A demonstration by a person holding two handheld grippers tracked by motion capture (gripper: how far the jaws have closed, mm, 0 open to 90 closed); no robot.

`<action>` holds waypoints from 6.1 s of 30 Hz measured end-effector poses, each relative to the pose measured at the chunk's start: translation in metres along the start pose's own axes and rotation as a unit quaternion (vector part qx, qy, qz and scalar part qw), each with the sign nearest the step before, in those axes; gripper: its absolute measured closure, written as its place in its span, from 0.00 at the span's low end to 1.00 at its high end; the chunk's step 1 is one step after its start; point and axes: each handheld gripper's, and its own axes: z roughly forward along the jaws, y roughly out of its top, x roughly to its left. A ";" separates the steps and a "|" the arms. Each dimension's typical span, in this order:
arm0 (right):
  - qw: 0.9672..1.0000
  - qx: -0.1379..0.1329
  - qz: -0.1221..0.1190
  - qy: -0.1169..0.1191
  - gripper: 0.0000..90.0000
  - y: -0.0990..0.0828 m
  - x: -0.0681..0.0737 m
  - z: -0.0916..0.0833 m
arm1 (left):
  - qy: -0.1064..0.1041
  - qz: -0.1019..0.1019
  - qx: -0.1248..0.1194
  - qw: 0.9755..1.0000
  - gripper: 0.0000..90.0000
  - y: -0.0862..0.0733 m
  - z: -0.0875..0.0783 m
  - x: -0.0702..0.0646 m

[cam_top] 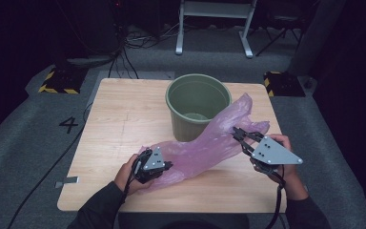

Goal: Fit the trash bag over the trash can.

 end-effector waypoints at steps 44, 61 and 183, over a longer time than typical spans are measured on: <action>0.970 0.177 0.005 0.167 0.91 0.029 -0.057 0.148 | 0.107 -0.018 -0.160 0.981 1.00 0.029 -0.088 0.039; 0.964 0.206 0.092 0.140 0.39 0.013 -0.086 0.143 | 0.155 -0.068 -0.135 0.976 1.00 0.022 -0.090 0.065; 0.963 0.091 0.242 0.071 0.52 -0.006 -0.126 0.121 | 0.167 -0.078 -0.127 0.975 1.00 0.010 -0.099 0.065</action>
